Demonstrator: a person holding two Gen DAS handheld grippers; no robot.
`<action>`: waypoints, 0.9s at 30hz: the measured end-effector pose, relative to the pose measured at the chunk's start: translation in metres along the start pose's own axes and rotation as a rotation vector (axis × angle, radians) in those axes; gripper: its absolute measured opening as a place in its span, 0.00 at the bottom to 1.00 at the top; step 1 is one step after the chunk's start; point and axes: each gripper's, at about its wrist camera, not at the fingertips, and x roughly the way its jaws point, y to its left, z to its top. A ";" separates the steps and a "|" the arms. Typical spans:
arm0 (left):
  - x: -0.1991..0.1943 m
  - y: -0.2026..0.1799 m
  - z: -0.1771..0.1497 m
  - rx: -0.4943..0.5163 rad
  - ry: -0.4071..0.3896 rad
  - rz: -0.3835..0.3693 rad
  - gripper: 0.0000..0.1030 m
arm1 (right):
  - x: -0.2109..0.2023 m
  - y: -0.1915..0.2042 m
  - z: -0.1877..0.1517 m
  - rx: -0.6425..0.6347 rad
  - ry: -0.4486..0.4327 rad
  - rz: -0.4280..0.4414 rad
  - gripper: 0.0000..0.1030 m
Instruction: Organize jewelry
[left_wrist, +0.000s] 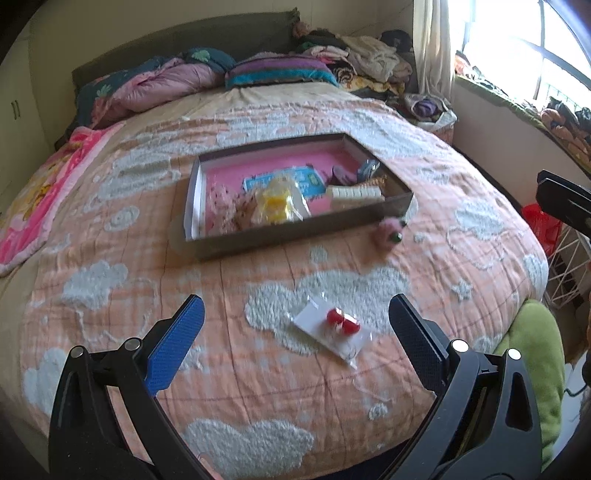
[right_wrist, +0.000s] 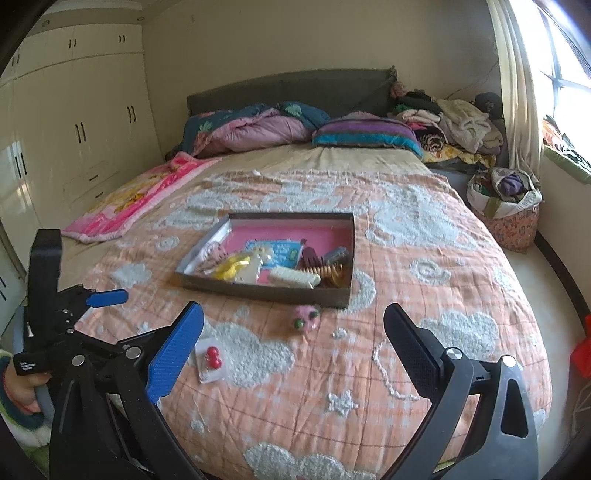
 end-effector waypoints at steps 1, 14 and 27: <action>0.002 0.000 -0.002 0.001 0.007 -0.003 0.91 | 0.005 -0.003 -0.003 0.006 0.012 -0.003 0.95; 0.060 -0.017 -0.038 0.068 0.191 -0.065 0.91 | 0.092 -0.027 -0.029 0.056 0.190 -0.015 0.95; 0.098 -0.017 -0.034 0.095 0.194 -0.068 0.87 | 0.200 -0.030 -0.036 0.105 0.327 -0.019 0.54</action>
